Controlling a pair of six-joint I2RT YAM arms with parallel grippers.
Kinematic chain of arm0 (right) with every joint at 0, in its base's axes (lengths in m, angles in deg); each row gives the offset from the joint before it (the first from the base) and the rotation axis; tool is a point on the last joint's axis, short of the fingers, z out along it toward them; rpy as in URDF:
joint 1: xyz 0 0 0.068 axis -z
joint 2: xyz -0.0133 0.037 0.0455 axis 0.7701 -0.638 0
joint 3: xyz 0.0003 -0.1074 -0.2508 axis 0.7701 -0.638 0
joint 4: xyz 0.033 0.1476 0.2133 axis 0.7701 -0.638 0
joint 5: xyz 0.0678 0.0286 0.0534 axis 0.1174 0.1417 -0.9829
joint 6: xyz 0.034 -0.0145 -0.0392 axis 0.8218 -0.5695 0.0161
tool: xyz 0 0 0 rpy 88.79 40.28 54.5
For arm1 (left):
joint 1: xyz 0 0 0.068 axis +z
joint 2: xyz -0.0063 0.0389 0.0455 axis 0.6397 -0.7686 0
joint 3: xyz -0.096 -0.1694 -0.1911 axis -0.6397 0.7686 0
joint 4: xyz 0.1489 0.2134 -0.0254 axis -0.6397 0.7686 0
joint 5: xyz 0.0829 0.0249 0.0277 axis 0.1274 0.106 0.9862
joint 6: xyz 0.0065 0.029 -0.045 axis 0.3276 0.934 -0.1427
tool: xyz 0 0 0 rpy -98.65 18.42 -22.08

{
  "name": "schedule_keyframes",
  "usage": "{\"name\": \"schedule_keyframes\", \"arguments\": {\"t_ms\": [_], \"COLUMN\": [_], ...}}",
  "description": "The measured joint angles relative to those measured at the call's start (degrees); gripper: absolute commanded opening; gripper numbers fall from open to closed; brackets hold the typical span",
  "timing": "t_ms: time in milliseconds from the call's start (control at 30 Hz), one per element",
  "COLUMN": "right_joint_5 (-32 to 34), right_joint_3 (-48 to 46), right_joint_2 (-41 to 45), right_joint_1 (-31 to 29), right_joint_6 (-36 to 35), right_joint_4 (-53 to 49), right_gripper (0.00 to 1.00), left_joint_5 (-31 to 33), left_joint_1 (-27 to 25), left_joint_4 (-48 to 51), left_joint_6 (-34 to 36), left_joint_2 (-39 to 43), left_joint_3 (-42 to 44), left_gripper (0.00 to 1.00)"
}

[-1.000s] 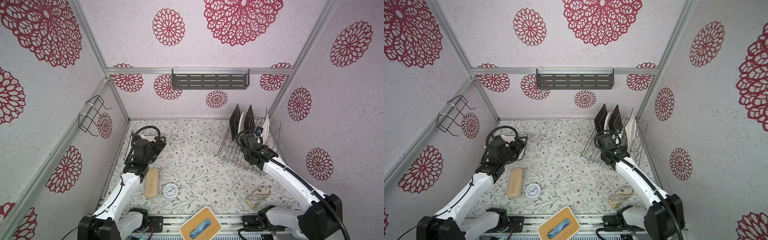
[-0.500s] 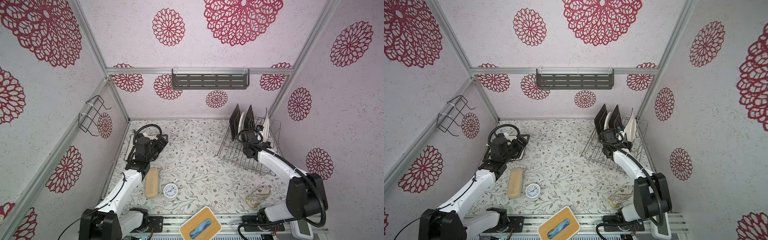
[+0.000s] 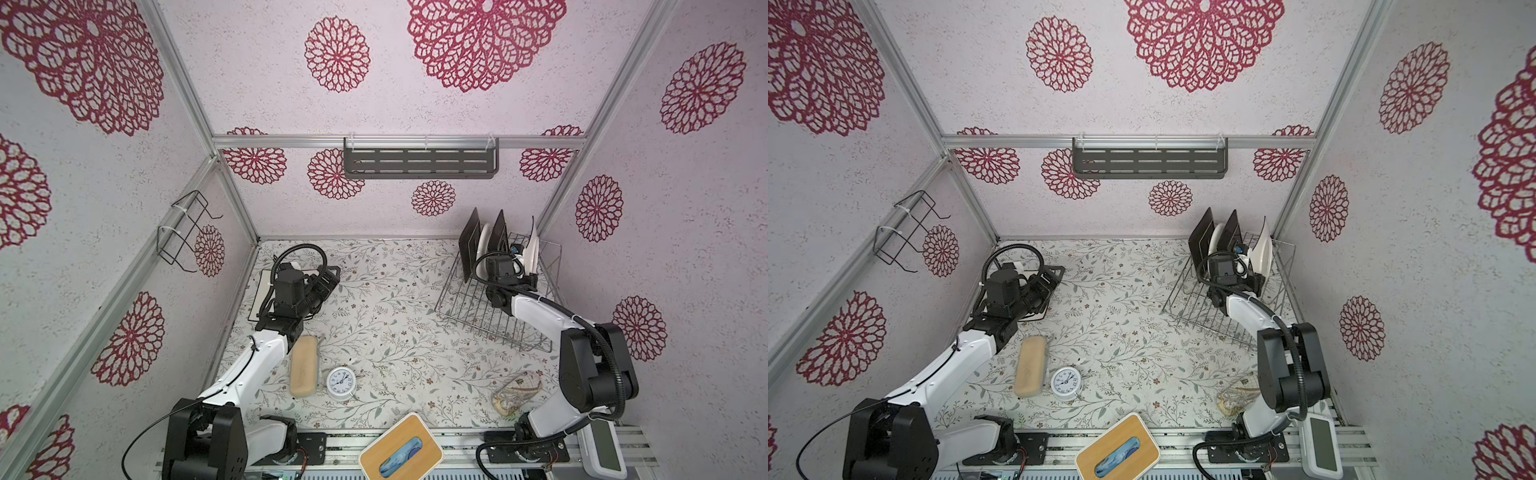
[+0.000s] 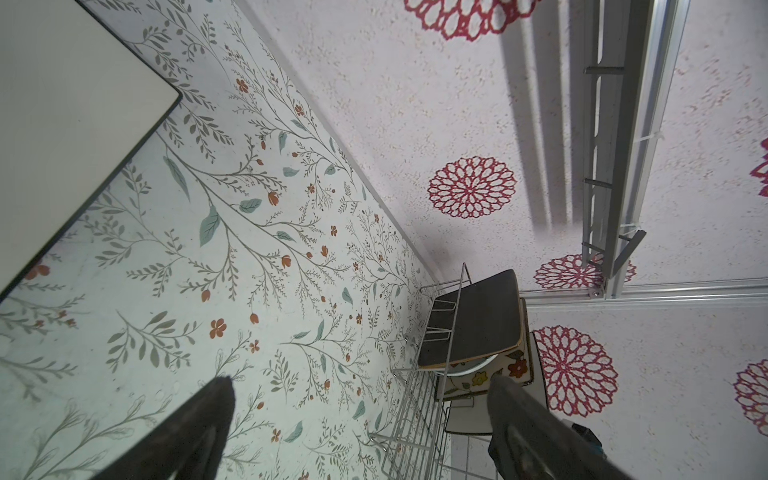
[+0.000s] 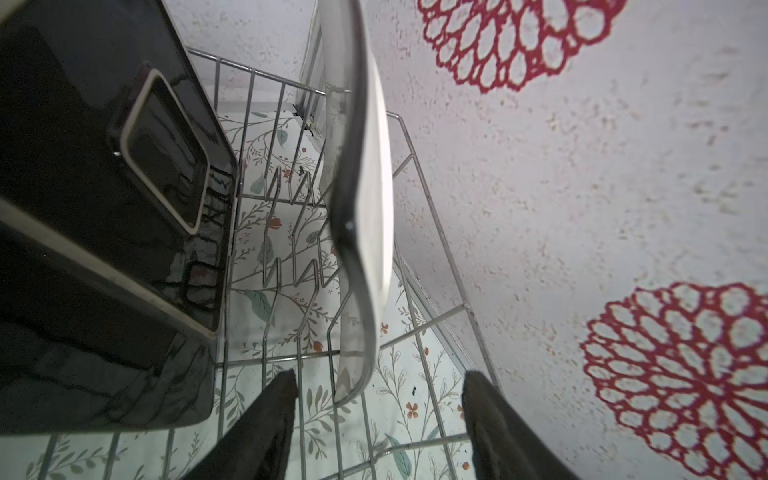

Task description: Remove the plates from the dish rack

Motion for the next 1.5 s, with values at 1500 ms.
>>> {"name": "schedule_keyframes", "arguments": {"t_ms": [1500], "right_joint_5": [-2.0], "right_joint_3": [-0.8], "right_joint_2": [-6.3], "right_joint_1": [5.1], "right_joint_6": [-16.6], "right_joint_4": [21.2], "right_gripper": [0.33], "left_joint_5": [-0.9], "left_joint_1": [-1.2], "left_joint_4": [0.1], "left_joint_6": [0.0], "left_joint_2": [-0.5], "left_joint_3": [-2.5], "left_gripper": [0.98]}}
